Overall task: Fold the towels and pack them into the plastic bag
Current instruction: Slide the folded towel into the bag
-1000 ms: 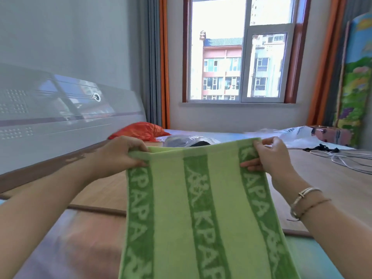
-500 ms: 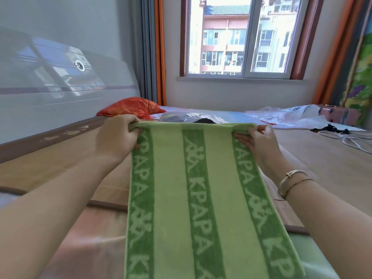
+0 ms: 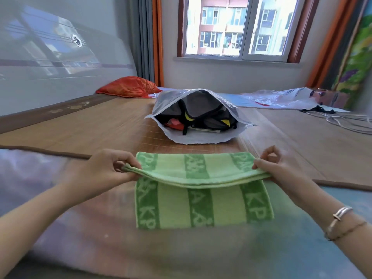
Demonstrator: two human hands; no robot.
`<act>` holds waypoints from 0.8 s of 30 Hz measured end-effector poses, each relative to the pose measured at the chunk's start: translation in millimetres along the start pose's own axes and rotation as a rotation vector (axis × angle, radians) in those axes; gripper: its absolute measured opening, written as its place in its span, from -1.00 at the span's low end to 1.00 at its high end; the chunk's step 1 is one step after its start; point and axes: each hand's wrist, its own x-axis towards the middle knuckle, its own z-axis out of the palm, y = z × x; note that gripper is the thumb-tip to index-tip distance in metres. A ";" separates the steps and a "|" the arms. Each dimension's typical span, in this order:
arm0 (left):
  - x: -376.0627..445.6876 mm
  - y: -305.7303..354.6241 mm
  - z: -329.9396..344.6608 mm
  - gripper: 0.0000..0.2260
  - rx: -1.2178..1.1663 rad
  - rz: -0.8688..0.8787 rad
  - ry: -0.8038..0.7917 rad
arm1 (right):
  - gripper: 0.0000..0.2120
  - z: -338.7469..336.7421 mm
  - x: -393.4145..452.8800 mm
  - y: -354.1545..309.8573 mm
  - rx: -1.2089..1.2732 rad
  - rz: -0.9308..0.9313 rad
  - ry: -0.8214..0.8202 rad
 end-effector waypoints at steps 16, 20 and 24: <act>-48.4 -53.3 94.2 -0.57 0.137 -0.440 0.058 | -0.60 7.5 -53.6 62.4 -0.791 0.064 0.151; -38.3 -54.4 100.1 -0.42 -0.383 -0.730 0.163 | -0.54 8.7 -39.4 52.4 -0.617 0.228 0.075; -34.8 -42.2 93.9 -0.64 -0.422 -0.685 0.121 | -0.67 13.3 -26.2 36.0 -0.218 0.396 -0.003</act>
